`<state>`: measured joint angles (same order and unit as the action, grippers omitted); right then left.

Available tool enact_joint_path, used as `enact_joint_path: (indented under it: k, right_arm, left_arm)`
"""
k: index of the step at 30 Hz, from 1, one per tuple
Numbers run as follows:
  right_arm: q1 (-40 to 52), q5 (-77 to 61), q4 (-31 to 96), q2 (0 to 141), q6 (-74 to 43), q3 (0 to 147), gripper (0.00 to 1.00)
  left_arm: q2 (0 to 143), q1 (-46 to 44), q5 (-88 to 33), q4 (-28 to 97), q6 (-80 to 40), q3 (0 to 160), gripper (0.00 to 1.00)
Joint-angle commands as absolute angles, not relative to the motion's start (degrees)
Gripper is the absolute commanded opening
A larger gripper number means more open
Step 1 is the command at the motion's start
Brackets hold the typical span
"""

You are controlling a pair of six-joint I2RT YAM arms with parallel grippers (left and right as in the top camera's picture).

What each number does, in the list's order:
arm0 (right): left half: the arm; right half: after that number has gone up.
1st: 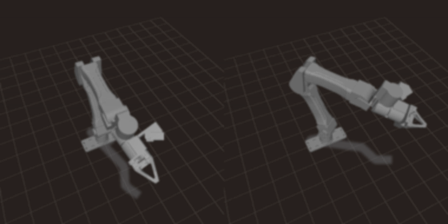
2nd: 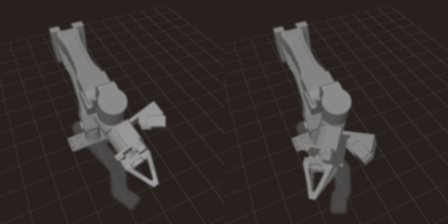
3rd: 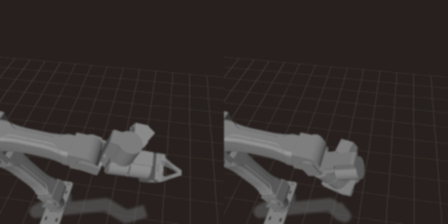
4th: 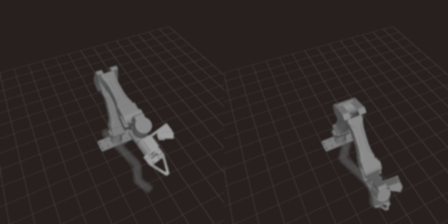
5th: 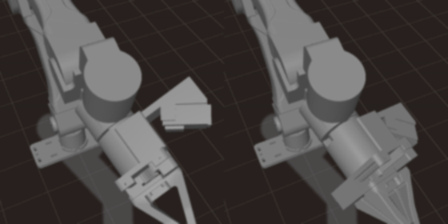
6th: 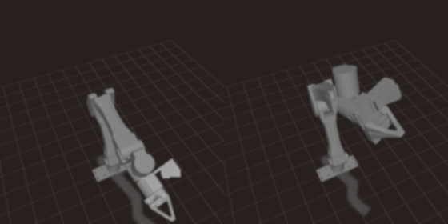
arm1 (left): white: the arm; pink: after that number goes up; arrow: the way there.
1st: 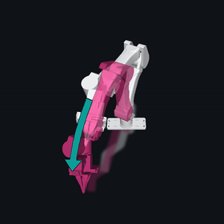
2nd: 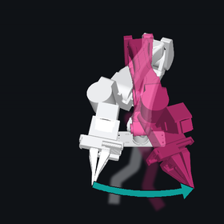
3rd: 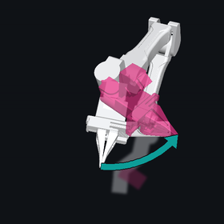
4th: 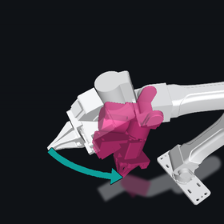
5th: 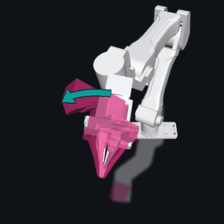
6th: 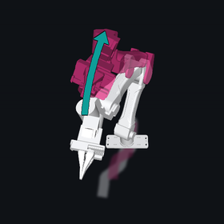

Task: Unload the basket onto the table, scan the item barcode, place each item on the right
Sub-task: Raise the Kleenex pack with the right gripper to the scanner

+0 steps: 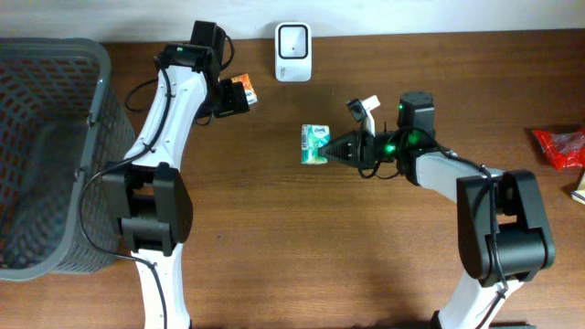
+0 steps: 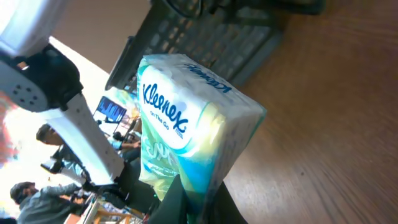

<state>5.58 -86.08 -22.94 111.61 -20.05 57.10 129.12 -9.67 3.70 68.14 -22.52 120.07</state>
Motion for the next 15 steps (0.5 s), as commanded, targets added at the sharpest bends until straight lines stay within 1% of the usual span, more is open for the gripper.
enact_joint_path:
  k: [1,3,8,10,11,13,15]
  right_arm:
    - [5.32,-88.95,-26.09,111.5,-20.51,57.58,0.04]
    - [5.21,-88.92,-29.76,111.5,-23.79,57.82,0.04]
    - [5.21,-88.92,-46.65,111.5,-37.93,60.29,0.04]
    - [5.21,-88.84,-47.37,111.5,-38.96,61.23,0.04]
    - [5.15,-86.96,-47.35,111.5,-41.91,61.65,0.04]
    - [4.47,-80.93,-47.37,111.5,-49.04,63.2,0.04]
    - [4.05,-74.41,-47.33,111.5,-51.55,65.23,0.04]
  left_arm:
    - [128.66,-9.61,4.34,68.23,-22.24,120.16,0.99]
    - [128.66,-9.58,4.34,68.23,-22.24,120.16,0.99]
    - [128.66,-9.85,4.34,68.23,-22.24,120.16,0.99]
    - [128.66,-9.82,4.34,68.2,-22.24,120.16,0.99]
    - [128.66,-9.67,4.34,68.2,-22.24,120.16,0.99]
    - [128.66,-9.78,4.34,68.23,-22.26,120.16,0.99]
    - [128.66,-9.78,4.34,68.2,-22.24,120.16,0.99]
